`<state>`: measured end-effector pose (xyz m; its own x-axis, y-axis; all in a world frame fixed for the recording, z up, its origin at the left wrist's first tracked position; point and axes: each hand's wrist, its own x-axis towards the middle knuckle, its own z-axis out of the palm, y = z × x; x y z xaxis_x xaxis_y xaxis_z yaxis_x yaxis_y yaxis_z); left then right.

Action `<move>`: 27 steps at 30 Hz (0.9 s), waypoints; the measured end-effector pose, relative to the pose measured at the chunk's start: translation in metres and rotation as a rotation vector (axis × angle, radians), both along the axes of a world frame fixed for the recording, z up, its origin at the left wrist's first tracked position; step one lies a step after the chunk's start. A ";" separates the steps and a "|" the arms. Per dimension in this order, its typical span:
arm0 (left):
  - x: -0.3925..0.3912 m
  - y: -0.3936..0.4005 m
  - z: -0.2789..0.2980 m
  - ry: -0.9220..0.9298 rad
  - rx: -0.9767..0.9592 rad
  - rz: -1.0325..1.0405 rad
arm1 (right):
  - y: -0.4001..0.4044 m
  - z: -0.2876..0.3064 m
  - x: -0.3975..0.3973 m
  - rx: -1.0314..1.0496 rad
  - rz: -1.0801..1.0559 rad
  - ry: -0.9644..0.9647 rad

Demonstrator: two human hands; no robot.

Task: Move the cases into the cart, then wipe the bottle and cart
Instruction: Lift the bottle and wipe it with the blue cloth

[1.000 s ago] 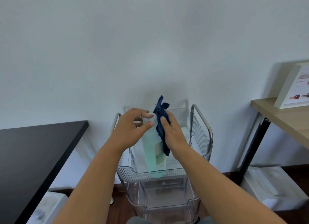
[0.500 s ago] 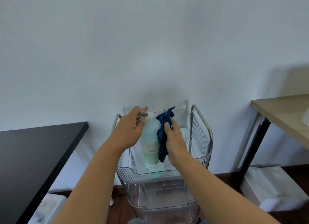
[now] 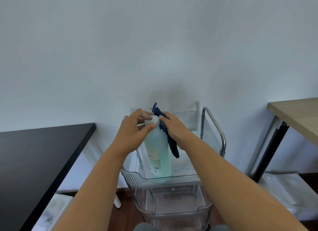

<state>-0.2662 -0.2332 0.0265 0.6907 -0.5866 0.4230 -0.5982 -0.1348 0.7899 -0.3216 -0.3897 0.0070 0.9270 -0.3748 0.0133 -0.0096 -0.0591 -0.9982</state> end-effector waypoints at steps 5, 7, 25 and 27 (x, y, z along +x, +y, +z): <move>0.003 0.003 0.000 -0.039 0.051 -0.016 | 0.013 -0.008 -0.006 -0.062 -0.127 -0.062; 0.001 0.004 -0.001 -0.130 0.135 0.080 | 0.025 -0.019 -0.015 -0.114 -0.168 -0.147; 0.004 0.017 0.004 -0.031 0.129 0.115 | 0.026 -0.014 -0.006 0.003 -0.097 -0.094; 0.000 0.016 0.002 -0.112 0.135 0.193 | 0.038 -0.027 -0.014 -0.030 -0.142 -0.154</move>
